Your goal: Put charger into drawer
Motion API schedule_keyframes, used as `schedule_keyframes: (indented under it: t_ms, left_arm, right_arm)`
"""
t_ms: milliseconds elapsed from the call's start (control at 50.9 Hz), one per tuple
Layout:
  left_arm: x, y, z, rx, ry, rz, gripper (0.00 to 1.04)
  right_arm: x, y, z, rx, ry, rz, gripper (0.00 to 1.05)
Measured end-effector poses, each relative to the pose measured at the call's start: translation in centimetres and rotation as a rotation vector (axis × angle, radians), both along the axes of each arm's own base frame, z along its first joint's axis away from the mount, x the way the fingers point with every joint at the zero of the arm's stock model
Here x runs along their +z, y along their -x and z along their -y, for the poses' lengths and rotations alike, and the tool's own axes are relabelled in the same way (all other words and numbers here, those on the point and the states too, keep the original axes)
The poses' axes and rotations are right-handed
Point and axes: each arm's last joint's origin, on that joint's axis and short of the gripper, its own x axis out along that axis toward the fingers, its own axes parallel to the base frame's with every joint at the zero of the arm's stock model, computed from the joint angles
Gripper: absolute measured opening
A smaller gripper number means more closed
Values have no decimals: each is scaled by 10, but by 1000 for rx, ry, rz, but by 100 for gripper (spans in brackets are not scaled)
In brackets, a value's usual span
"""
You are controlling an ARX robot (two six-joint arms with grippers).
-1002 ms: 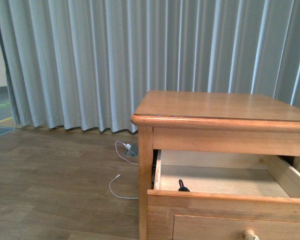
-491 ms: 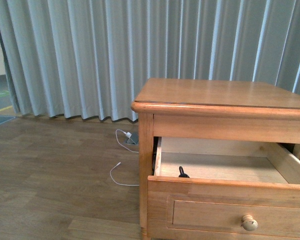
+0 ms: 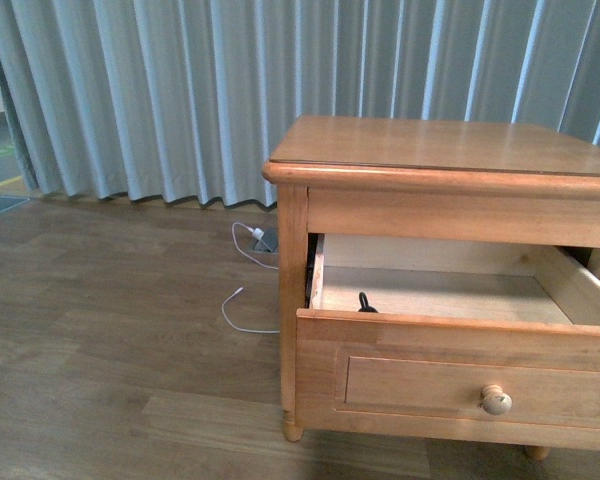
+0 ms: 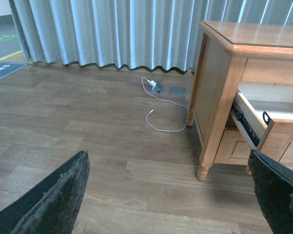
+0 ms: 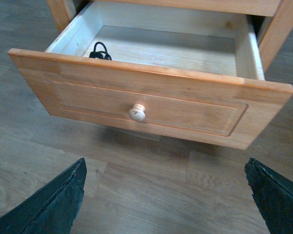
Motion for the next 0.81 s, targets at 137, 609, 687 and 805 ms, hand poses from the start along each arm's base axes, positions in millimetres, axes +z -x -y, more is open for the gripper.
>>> schedule_keyframes:
  t_ms: [137,609,687,805]
  left_arm:
    - [0,0,0,0,0,0,99]
    - [0,0,0,0,0,0,99]
    - [0,0,0,0,0,0,99]
    - [0,0,0,0,0,1,99]
  right_arm:
    - [-6,-37,-19,14,-21,-26,97]
    - [-54,-123,-52,-38,-60,-111,97]
    - [-61,-133,-54,-47,-56,-113,97]
    - [-65,-147,-55,-56,-61,-111,97]
